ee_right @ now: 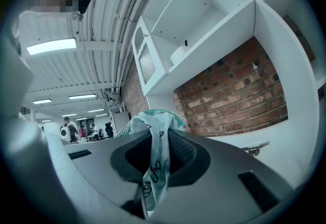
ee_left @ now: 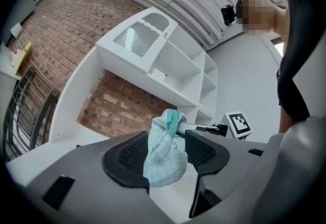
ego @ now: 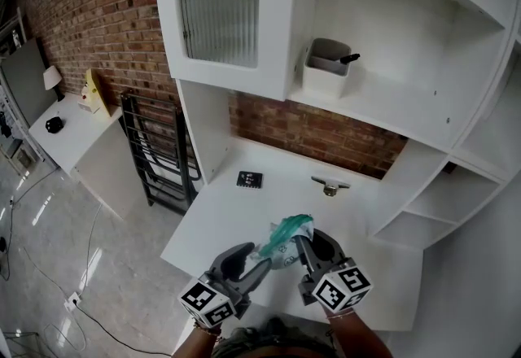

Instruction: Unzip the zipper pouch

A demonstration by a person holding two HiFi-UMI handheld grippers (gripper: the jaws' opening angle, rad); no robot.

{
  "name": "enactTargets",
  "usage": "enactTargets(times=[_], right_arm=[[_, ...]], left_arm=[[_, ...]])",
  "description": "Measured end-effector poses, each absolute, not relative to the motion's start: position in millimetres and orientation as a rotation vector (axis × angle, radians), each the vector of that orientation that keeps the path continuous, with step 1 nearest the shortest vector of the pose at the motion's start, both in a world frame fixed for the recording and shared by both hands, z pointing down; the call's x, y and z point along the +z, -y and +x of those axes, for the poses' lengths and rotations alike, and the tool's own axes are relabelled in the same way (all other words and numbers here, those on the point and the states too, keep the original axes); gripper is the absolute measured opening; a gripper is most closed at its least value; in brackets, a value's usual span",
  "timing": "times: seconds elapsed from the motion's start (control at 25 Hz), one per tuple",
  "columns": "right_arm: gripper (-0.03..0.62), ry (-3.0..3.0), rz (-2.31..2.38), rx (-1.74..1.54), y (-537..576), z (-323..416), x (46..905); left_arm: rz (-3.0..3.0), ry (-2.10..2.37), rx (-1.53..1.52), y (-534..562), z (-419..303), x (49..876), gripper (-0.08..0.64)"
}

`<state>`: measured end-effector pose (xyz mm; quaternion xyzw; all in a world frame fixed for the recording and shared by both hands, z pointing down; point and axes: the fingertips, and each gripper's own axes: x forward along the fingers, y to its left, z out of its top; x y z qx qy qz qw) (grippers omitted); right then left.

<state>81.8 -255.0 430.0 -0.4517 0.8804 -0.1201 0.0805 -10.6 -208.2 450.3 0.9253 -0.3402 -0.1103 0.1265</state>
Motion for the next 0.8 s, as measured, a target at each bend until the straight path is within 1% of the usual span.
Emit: enactTargets(times=[0.2,0.24,0.4,0.48,0.8], right_arm=[[0.046,-2.636,-1.334,-0.337,245.7,82.5,424.3],[0.046,-2.638,-1.333,-0.333,244.0,83.2,424.1],[0.044,-2.640,-1.341,-0.324,239.6,85.1,424.1],[0.044,-2.642,-1.349,-0.319,238.2,85.5,425.2],[0.041,-2.671,-1.363,-0.272,234.5,82.5,429.1]], left_arm=[[2.686,0.847,-0.317,199.0,7.3,450.8,0.222],[2.686,0.838,-0.323,198.0,9.6,449.4,0.205],[2.688,0.837,-0.353,196.7,11.2,438.5,0.093],[2.695,0.820,-0.361,194.9,11.8,434.7,0.060],[2.684,0.734,-0.406,185.1,13.6,429.0,0.021]])
